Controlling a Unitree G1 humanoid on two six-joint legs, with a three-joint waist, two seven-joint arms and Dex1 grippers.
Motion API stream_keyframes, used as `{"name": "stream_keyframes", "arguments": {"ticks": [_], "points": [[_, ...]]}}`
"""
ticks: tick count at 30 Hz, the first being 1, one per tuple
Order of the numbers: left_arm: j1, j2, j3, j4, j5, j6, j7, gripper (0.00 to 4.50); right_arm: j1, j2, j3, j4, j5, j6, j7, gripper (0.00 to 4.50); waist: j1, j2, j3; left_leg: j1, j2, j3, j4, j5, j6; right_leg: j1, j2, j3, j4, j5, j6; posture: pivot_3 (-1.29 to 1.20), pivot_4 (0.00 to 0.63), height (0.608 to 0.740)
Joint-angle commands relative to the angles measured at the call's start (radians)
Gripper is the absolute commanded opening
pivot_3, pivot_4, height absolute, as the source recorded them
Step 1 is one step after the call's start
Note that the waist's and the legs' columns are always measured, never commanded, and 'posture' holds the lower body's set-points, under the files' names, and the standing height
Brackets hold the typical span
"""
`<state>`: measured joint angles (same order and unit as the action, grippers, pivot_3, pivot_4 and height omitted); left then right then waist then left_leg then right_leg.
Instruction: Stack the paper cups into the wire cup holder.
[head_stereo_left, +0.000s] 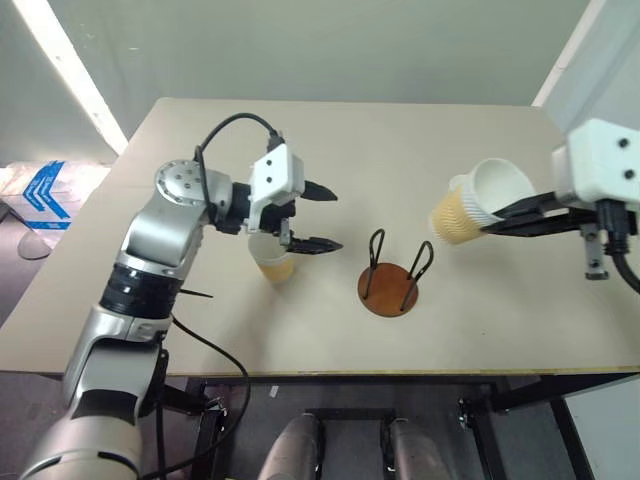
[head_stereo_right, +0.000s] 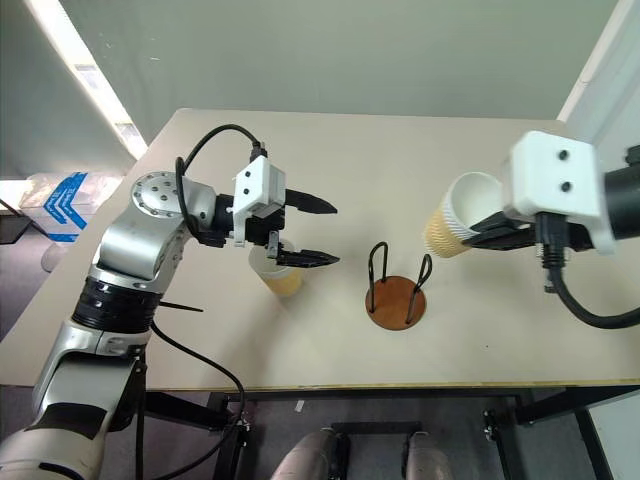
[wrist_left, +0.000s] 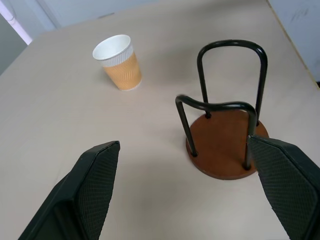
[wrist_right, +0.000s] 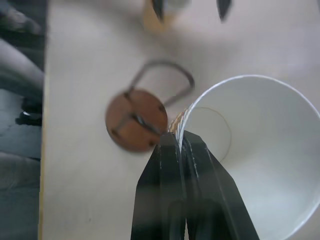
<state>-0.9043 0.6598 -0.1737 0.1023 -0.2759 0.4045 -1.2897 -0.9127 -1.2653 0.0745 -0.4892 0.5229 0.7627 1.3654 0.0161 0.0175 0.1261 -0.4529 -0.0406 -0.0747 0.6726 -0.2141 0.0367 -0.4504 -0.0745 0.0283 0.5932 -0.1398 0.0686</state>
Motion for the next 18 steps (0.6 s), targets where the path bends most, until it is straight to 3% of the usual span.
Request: {"name": "stream_keyframes", "arguments": {"ticks": [1,8,18], "points": [[-0.041,-0.005,0.051,-0.029,-0.068,0.031,-0.023,4.50,-0.077,0.042,0.082,-0.013,-0.029,0.000,0.025,0.04,0.001,0.000,0.000,-0.001,0.000,0.000,0.000,0.000,0.000,0.000,0.000,-0.001,0.000,0.000,0.000,0.00,0.150,0.740],[-0.033,0.008,0.077,-0.101,-0.165,0.110,-0.056,4.50,-0.115,0.116,0.210,0.062,-0.164,-0.096,0.069,0.04,0.001,0.000,0.000,-0.001,0.001,0.000,0.000,0.004,-0.006,-0.001,-0.001,-0.002,0.001,-0.001,-0.001,0.00,0.150,0.740],[-0.030,0.044,0.080,-0.131,-0.195,0.137,-0.066,4.50,-0.112,0.200,0.265,0.108,-0.256,-0.161,0.101,0.04,0.000,0.000,0.000,0.000,0.001,0.000,0.000,0.002,-0.004,-0.001,-0.001,-0.002,0.001,-0.001,-0.002,0.00,0.150,0.740]]}}
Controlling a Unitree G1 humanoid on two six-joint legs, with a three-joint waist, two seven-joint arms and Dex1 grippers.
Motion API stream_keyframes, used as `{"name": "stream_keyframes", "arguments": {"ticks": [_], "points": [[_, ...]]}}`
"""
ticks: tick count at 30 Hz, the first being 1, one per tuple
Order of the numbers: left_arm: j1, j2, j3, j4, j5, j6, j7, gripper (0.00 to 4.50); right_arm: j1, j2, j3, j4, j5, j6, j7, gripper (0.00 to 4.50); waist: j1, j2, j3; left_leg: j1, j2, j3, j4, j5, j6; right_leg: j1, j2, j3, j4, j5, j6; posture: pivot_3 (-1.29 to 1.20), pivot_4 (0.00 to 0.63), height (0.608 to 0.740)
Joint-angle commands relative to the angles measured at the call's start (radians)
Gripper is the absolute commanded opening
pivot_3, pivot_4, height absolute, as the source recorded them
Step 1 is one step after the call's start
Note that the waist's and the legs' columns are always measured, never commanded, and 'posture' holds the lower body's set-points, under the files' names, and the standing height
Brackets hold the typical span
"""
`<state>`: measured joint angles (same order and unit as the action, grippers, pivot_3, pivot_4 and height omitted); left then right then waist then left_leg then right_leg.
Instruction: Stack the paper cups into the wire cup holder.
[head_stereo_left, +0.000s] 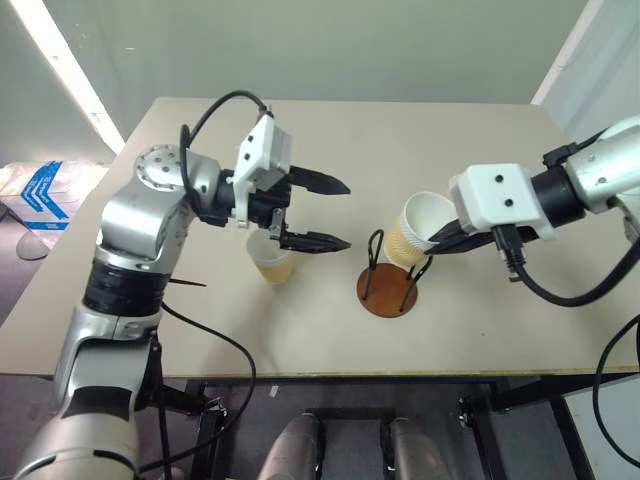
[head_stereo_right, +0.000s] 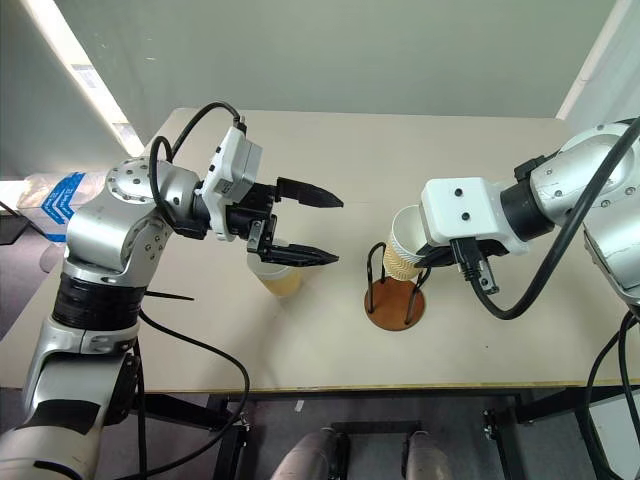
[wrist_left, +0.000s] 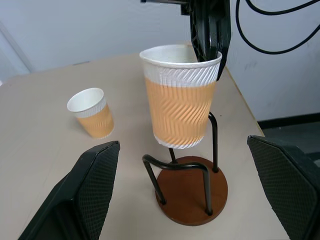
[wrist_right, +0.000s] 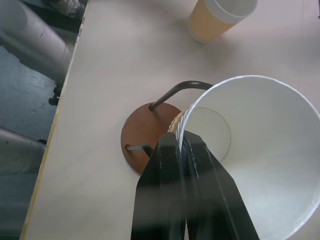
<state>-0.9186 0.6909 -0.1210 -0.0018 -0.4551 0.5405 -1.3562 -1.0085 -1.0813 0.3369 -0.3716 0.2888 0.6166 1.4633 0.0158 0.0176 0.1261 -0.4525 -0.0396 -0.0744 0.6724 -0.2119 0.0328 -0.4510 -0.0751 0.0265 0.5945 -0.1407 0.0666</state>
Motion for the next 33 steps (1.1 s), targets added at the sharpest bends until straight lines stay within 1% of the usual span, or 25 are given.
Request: {"name": "stream_keyframes", "arguments": {"ticks": [1,4,7,8,11,12,14,16,20,24,27,30,33], "points": [[-0.016,0.012,0.026,-0.028,-0.014,0.001,0.003,4.50,-0.015,0.028,0.009,-0.006,-0.033,-0.016,-0.002,0.04,0.000,0.000,0.000,0.000,0.000,0.000,0.000,0.000,0.001,0.000,0.000,0.000,0.000,0.000,0.000,0.00,0.150,0.740],[-0.009,0.009,0.021,-0.032,-0.009,-0.003,0.009,4.50,-0.016,0.061,0.019,0.021,-0.076,-0.026,-0.029,0.59,-0.002,0.000,0.000,0.001,0.000,0.000,0.000,0.000,0.001,0.000,0.000,0.000,0.000,0.001,-0.002,0.00,0.150,0.740],[0.001,0.010,0.018,-0.035,-0.001,-0.011,0.016,4.50,-0.004,0.076,0.007,0.032,-0.095,-0.025,-0.048,1.54,-0.002,0.000,0.000,0.001,0.000,0.000,0.000,0.000,0.002,0.000,0.000,0.000,0.001,0.002,-0.003,0.00,0.150,0.740],[0.004,0.013,0.017,-0.034,0.006,-0.013,0.021,4.50,0.002,0.080,-0.002,0.030,-0.095,-0.020,-0.056,1.93,-0.002,0.000,0.000,0.001,0.000,0.000,0.000,0.000,0.003,0.000,0.000,0.000,0.001,0.002,-0.003,0.00,0.150,0.740],[0.009,0.032,0.008,-0.029,0.051,-0.021,0.049,4.50,0.030,0.090,-0.059,0.017,-0.067,0.027,-0.107,2.95,-0.003,0.000,0.000,0.001,0.000,0.000,0.000,0.001,0.002,0.000,0.000,0.000,0.001,0.002,-0.003,0.00,0.150,0.740],[0.012,0.046,0.006,-0.035,0.076,-0.032,0.065,4.50,0.044,0.086,-0.097,0.013,-0.046,0.055,-0.126,3.26,-0.003,0.000,0.000,0.001,0.000,0.000,0.000,0.001,0.002,0.000,0.000,0.000,0.001,0.002,-0.003,0.00,0.150,0.740],[0.027,0.081,0.001,-0.055,0.121,-0.060,0.078,4.50,0.063,0.087,-0.176,0.006,0.003,0.131,-0.164,3.26,-0.003,0.000,0.000,0.001,0.000,0.000,0.000,0.002,0.001,0.000,0.000,0.000,0.001,0.002,-0.003,0.00,0.150,0.740],[0.059,0.138,-0.007,-0.095,0.165,-0.089,0.072,4.50,0.081,0.076,-0.253,-0.010,0.059,0.211,-0.192,3.26,-0.004,0.000,0.000,0.000,0.000,0.000,-0.001,0.005,-0.006,-0.001,0.000,0.000,0.000,0.002,-0.003,0.00,0.150,0.740],[0.118,0.245,-0.021,-0.182,0.242,-0.119,0.070,4.50,0.123,0.062,-0.409,-0.040,0.181,0.385,-0.241,3.26,-0.003,0.000,0.000,0.001,0.000,0.000,-0.005,0.005,-0.007,-0.001,0.000,0.000,-0.001,0.000,-0.004,0.00,0.150,0.740],[0.158,0.332,-0.063,-0.263,0.350,-0.154,0.075,4.50,0.178,0.041,-0.514,-0.070,0.282,0.492,-0.273,3.26,-0.002,0.000,0.000,0.000,0.000,0.000,-0.006,0.005,-0.008,-0.002,0.001,0.000,0.000,-0.002,-0.005,0.00,0.150,0.740],[0.169,0.361,-0.087,-0.307,0.384,-0.146,0.067,4.50,0.185,0.056,-0.556,-0.071,0.352,0.539,-0.305,3.26,-0.004,0.000,0.000,0.000,0.000,0.000,-0.006,0.004,-0.009,-0.003,0.000,0.000,0.000,-0.002,-0.006,0.00,0.150,0.740],[0.174,0.375,-0.121,-0.305,0.442,-0.143,0.076,4.50,0.196,0.056,-0.560,-0.085,0.395,0.549,-0.334,3.26,-0.005,0.000,0.000,0.002,0.000,-0.001,-0.007,0.004,-0.009,-0.003,0.001,0.000,0.002,-0.003,-0.007,0.00,0.150,0.740],[0.182,0.373,-0.153,-0.296,0.492,-0.132,0.082,4.50,0.201,0.048,-0.555,-0.089,0.423,0.548,-0.358,3.26,-0.005,0.000,0.000,0.002,0.000,-0.001,-0.007,0.001,-0.005,-0.005,0.001,0.000,0.005,-0.003,-0.008,0.00,0.150,0.740]]}}
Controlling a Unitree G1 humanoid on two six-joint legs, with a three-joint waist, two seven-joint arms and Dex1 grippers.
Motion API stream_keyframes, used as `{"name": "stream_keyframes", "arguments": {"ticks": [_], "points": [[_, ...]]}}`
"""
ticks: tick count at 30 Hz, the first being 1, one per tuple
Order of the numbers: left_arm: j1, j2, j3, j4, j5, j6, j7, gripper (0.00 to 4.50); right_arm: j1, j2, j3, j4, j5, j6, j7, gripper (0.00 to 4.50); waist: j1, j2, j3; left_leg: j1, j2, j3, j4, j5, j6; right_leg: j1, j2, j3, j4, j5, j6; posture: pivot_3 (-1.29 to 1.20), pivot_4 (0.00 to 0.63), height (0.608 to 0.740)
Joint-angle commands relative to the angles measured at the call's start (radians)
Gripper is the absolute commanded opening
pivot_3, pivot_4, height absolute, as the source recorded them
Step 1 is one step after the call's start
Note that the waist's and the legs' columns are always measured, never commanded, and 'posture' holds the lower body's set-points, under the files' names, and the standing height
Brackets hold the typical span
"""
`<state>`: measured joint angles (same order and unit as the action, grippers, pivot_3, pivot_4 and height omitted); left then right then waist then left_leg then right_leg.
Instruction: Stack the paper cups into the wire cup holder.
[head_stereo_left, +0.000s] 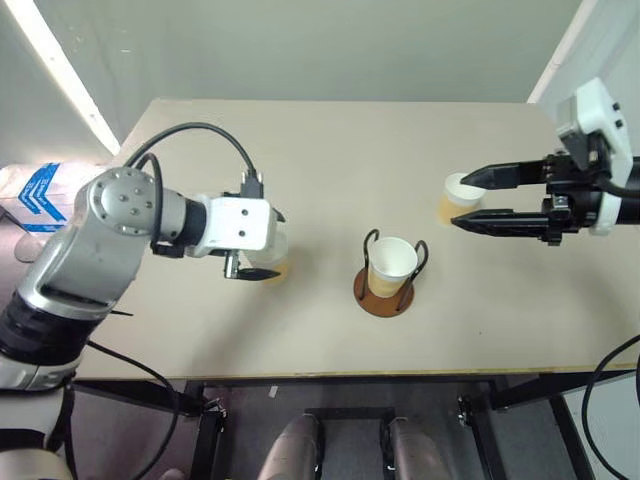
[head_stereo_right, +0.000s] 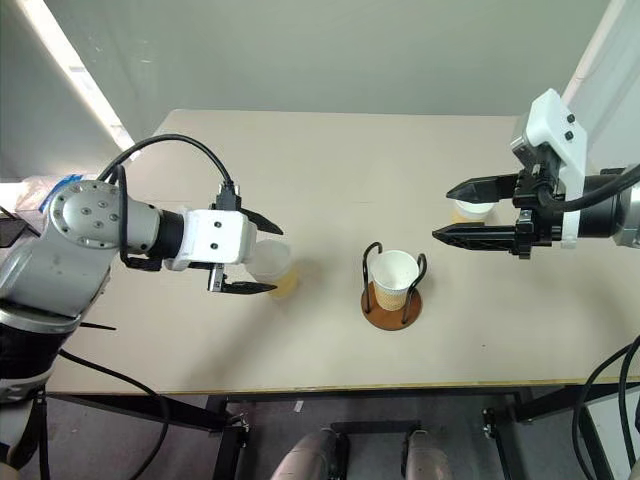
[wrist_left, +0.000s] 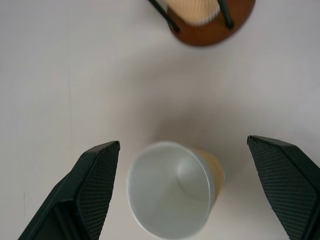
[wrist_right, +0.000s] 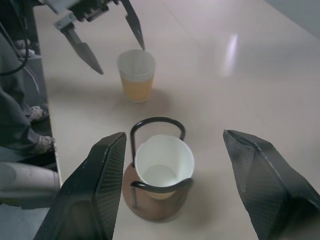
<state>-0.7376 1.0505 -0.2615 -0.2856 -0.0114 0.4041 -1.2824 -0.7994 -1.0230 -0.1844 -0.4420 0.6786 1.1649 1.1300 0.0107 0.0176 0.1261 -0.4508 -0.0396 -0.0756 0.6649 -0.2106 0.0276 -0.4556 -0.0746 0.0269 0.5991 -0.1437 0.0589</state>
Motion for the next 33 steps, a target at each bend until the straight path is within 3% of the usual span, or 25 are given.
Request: {"name": "stream_keyframes", "arguments": {"ticks": [1,15,18,20,29,33], "points": [[0.004,0.015,-0.020,-0.004,0.067,0.000,0.011,4.50,-0.010,-0.013,-0.032,-0.017,0.043,-0.001,-0.032,3.26,0.000,0.000,0.000,0.000,0.000,0.000,0.000,0.000,0.001,-0.001,0.000,0.000,0.001,0.000,0.000,0.00,0.150,0.740],[0.006,-0.044,-0.098,0.139,0.206,-0.109,-0.001,4.50,-0.008,-0.045,-0.018,-0.012,0.101,-0.018,-0.099,3.26,0.000,0.000,0.000,0.000,0.000,-0.001,0.000,-0.002,0.001,-0.004,0.000,0.000,0.009,-0.002,-0.004,0.00,0.150,0.740],[-0.006,-0.078,-0.118,0.193,0.216,-0.170,-0.010,3.91,-0.006,-0.040,-0.022,-0.011,0.101,-0.027,-0.120,3.30,0.001,0.000,0.000,-0.001,0.000,-0.001,0.001,-0.002,0.001,-0.004,0.000,0.000,0.009,-0.003,-0.004,0.00,0.150,0.740],[-0.020,-0.103,-0.124,0.232,0.214,-0.199,-0.016,3.27,-0.002,-0.032,-0.026,-0.013,0.099,-0.046,-0.133,3.30,0.001,0.000,0.000,-0.001,0.000,-0.001,0.001,-0.002,0.001,-0.004,0.000,0.000,0.009,-0.003,-0.004,0.00,0.150,0.740],[-0.073,-0.151,-0.092,0.292,0.134,-0.204,-0.105,0.04,0.070,0.011,-0.086,-0.028,0.149,-0.138,-0.150,3.30,0.002,0.000,0.000,-0.001,0.000,-0.001,0.001,-0.001,0.001,-0.005,0.000,-0.001,0.010,-0.003,-0.003,0.00,0.150,0.740],[-0.118,-0.160,-0.071,0.312,0.086,-0.190,-0.148,0.01,0.140,-0.001,-0.109,-0.046,0.168,-0.169,-0.131,3.30,0.002,0.000,0.000,-0.002,0.000,-0.001,0.002,-0.001,0.002,-0.004,0.000,-0.001,0.010,-0.003,-0.003,0.00,0.150,0.740]]}}
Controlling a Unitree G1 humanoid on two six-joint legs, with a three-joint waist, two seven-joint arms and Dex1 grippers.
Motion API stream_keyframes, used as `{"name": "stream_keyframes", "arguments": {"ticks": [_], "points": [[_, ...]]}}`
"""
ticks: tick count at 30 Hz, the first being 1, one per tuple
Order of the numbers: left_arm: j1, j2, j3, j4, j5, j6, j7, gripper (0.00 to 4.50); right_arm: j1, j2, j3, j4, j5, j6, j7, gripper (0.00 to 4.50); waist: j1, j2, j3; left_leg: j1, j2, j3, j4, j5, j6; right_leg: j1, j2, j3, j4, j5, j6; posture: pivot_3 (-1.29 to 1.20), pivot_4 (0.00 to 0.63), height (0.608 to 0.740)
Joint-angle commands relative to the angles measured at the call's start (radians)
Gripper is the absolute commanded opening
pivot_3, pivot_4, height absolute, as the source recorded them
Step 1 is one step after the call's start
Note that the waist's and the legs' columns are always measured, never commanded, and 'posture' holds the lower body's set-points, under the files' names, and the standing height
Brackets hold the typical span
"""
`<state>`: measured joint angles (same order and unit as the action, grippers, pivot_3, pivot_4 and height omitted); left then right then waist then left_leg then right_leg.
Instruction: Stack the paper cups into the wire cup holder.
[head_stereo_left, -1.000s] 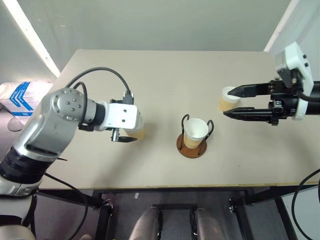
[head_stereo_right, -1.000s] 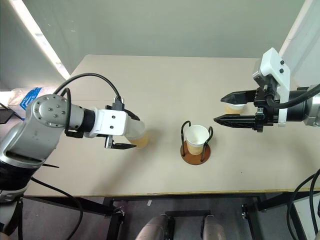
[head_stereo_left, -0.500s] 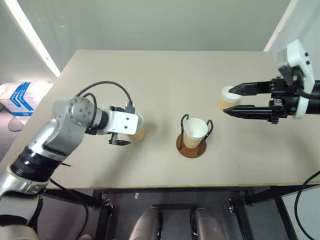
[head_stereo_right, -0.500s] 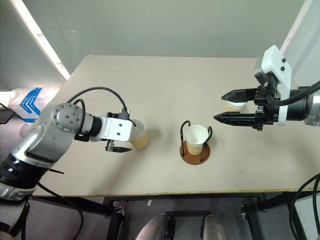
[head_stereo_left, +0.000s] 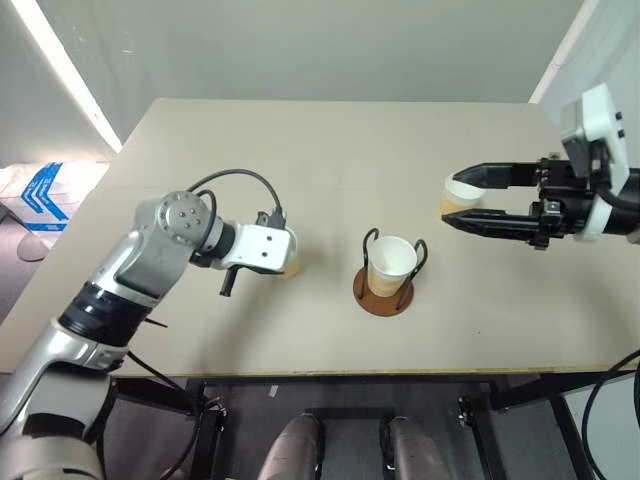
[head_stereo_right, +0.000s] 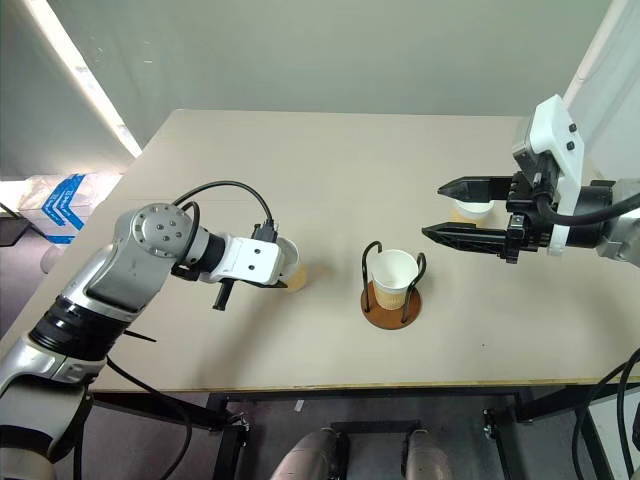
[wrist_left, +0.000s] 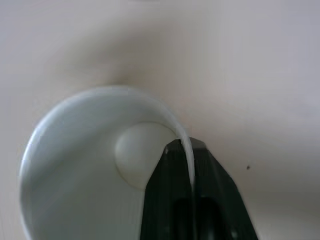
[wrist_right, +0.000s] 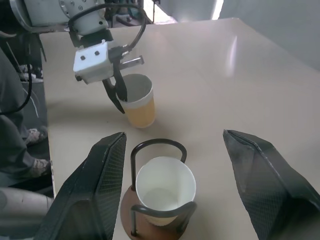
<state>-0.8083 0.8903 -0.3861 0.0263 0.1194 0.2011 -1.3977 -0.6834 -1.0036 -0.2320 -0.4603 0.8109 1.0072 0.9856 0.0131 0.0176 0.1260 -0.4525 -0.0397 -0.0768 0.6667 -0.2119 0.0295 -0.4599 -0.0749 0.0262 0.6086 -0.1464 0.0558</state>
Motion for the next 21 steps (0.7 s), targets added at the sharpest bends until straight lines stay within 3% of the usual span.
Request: {"name": "stream_keyframes", "arguments": {"ticks": [1,12,21], "points": [[-0.058,-0.002,0.061,-0.002,-0.066,0.025,-0.047,0.01,0.042,-0.025,-0.074,-0.030,0.051,-0.011,0.019,3.30,0.000,0.000,0.000,0.000,0.000,0.000,0.000,0.000,0.000,0.000,0.000,0.000,0.000,0.000,0.000,0.00,0.150,0.740],[-0.239,-0.030,0.093,0.021,-0.246,0.110,-0.207,0.01,0.346,-0.070,-0.250,-0.134,0.114,-0.024,0.038,3.30,0.004,0.000,0.000,-0.001,0.000,0.000,0.000,0.000,0.001,0.001,0.000,0.000,0.000,-0.001,0.003,0.00,0.150,0.740],[-0.510,-0.112,-0.053,0.224,-0.411,0.048,-0.217,0.01,0.424,-0.072,-0.384,-0.196,0.244,0.013,-0.060,3.30,0.005,-0.001,0.000,-0.001,0.000,0.001,0.002,0.000,0.002,0.003,0.000,0.001,-0.002,0.000,0.007,0.00,0.150,0.740]]}}
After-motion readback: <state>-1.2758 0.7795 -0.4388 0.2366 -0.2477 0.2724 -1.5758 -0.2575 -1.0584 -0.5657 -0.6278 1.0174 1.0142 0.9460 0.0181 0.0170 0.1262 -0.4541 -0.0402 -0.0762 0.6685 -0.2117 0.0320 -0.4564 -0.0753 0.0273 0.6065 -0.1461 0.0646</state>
